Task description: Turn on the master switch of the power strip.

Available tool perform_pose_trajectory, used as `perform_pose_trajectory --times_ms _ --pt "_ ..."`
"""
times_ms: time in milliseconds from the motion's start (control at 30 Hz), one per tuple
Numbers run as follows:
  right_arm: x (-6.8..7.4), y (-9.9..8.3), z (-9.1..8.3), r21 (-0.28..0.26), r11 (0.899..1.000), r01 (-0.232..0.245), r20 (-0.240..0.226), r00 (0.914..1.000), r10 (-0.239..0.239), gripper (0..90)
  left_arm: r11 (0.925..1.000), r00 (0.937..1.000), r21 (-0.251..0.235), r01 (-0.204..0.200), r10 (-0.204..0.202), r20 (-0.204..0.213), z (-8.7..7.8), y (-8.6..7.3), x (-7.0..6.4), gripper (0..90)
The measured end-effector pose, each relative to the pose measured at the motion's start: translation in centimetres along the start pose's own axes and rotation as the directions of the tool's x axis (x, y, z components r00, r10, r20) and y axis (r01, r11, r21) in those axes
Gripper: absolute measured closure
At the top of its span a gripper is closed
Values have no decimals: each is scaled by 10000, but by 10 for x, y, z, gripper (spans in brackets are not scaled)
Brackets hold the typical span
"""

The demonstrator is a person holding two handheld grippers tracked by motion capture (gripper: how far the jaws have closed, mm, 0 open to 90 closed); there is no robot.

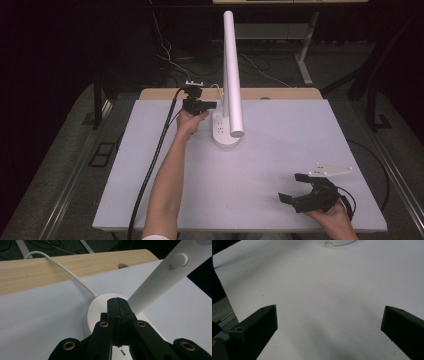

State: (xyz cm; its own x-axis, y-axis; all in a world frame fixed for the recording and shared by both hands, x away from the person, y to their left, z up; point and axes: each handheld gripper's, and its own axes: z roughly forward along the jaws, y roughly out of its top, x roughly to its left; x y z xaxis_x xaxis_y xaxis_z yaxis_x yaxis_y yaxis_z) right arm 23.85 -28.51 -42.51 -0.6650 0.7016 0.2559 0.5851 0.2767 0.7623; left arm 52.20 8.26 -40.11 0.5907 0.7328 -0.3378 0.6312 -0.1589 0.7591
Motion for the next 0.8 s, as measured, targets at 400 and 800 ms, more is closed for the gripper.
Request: perform_pose_trajectory --times_ms 400,800 --pt "0 0 -1 -18 10000 -21 4 10000 21 2 9990 9997 427 -110 120 -235 14 -8 0 900" --pt "-1 -1 -1 -24 10000 -86 38 10000 86 1 9935 9964 981 -577 635 -568 26 -16 -3 900"
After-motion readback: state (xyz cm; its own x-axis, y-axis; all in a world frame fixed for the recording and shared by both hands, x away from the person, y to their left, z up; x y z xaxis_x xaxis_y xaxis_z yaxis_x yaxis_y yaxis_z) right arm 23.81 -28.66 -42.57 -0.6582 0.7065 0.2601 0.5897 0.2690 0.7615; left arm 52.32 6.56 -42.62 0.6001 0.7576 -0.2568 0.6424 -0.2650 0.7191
